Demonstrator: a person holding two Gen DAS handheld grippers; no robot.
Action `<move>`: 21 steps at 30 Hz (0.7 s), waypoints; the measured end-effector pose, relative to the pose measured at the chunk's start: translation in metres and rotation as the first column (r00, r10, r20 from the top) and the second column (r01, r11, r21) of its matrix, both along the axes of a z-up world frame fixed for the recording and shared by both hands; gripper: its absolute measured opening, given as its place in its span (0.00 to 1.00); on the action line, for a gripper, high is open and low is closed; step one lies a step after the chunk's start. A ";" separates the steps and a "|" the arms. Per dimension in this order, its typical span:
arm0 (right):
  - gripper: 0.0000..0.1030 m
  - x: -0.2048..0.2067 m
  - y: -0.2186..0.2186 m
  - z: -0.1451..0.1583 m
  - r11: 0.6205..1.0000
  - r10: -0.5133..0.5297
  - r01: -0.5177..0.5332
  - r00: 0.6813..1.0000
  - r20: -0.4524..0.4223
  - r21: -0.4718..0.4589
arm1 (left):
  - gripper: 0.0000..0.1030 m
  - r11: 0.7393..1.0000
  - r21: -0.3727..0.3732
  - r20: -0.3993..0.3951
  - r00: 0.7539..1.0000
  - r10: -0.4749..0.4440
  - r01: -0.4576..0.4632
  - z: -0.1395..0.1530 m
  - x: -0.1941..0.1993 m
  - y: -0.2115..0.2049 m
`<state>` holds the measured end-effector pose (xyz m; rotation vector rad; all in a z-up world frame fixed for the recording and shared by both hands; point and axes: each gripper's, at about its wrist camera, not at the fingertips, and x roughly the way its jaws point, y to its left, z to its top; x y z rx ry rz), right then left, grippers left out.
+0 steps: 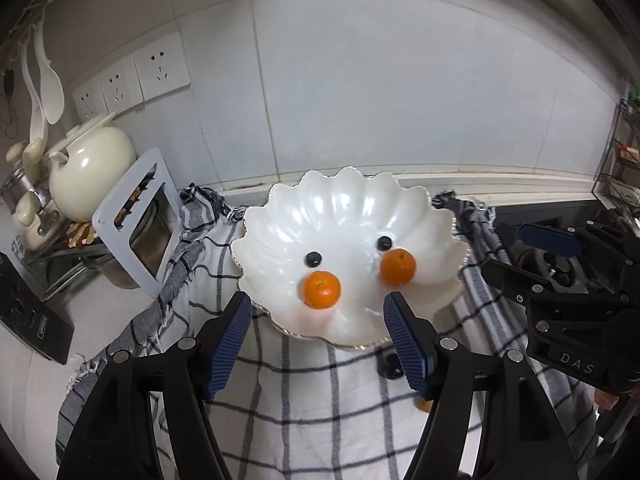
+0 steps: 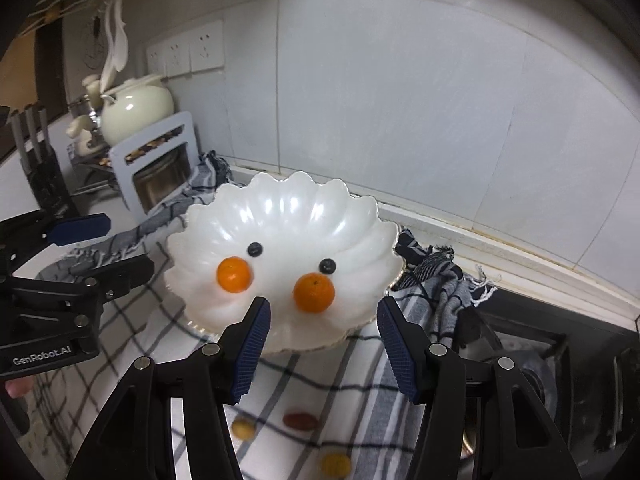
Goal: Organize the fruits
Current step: 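Withdraw both open tools from the bowl back over the cloth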
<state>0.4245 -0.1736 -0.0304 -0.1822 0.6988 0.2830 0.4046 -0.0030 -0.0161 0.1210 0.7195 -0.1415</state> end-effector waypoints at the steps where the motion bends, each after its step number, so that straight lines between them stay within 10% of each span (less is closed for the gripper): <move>1: 0.55 -0.004 -0.001 0.001 1.000 0.001 -0.001 1.000 0.005 0.000 | 0.66 1.000 -0.004 0.003 1.000 -0.003 0.003 0.001 -0.005 -0.001; 21: 0.55 -0.100 -0.016 0.012 1.000 0.030 -0.030 0.995 0.095 -0.001 | 0.66 0.998 -0.033 0.029 0.998 -0.058 0.059 0.003 -0.096 -0.014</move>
